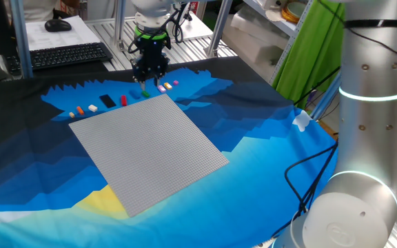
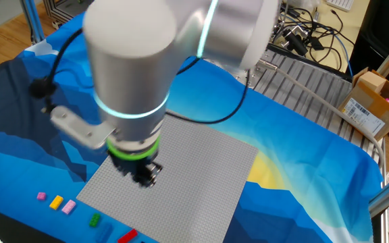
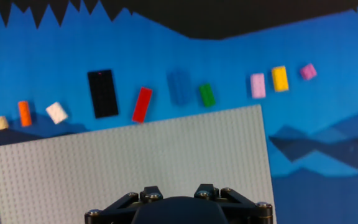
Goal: Stack small Lego blocks randomly, one at a time
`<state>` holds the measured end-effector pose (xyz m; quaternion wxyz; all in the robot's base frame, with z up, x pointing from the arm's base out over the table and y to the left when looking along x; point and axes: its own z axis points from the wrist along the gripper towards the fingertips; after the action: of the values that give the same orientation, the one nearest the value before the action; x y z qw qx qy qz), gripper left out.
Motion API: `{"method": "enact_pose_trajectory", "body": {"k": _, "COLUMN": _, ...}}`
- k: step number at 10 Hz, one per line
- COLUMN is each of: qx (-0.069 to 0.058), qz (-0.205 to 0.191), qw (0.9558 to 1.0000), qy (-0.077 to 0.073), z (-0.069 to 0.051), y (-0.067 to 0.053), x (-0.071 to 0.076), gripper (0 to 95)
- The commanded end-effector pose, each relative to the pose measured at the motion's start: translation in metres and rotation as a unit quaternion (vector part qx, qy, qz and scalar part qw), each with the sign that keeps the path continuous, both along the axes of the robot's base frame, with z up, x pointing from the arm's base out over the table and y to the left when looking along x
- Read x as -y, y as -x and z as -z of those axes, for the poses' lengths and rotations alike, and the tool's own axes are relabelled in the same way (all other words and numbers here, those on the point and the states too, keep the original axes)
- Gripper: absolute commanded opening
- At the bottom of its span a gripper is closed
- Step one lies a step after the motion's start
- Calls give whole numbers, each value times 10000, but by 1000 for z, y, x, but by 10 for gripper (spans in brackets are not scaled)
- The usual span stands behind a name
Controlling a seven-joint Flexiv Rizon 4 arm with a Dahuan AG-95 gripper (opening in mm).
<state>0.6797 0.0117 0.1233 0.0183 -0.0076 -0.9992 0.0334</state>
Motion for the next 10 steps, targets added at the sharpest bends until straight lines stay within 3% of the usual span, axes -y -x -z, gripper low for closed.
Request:
{"method": "enact_pose_trajectory", "body": {"k": 1, "qx": -13, "qz": -174, "qw": 9998, "qy": -21, "z": 6, "y": -22, "x": 7, "gripper": 380}}
{"method": "enact_pose_trajectory", "body": {"k": 3, "qx": -26, "qz": -294, "qw": 9996, "qy": -30, "z": 7, "y": -40, "x": 12, "gripper": 380}}
{"method": "enact_pose_trajectory", "body": {"k": 5, "qx": -31, "qz": -381, "qw": 9993, "qy": -44, "z": 10, "y": -50, "x": 16, "gripper": 380}}
{"method": "enact_pose_trajectory", "body": {"k": 8, "qx": -22, "qz": -529, "qw": 9985, "qy": -145, "z": 22, "y": -68, "x": 21, "gripper": 380}}
{"method": "enact_pose_trajectory", "body": {"k": 9, "qx": -32, "qz": -535, "qw": 9983, "qy": -217, "z": 26, "y": -70, "x": 22, "gripper": 190}}
{"method": "enact_pose_trajectory", "body": {"k": 10, "qx": 23, "qz": -511, "qw": 9983, "qy": -271, "z": 32, "y": -70, "x": 21, "gripper": 190}}
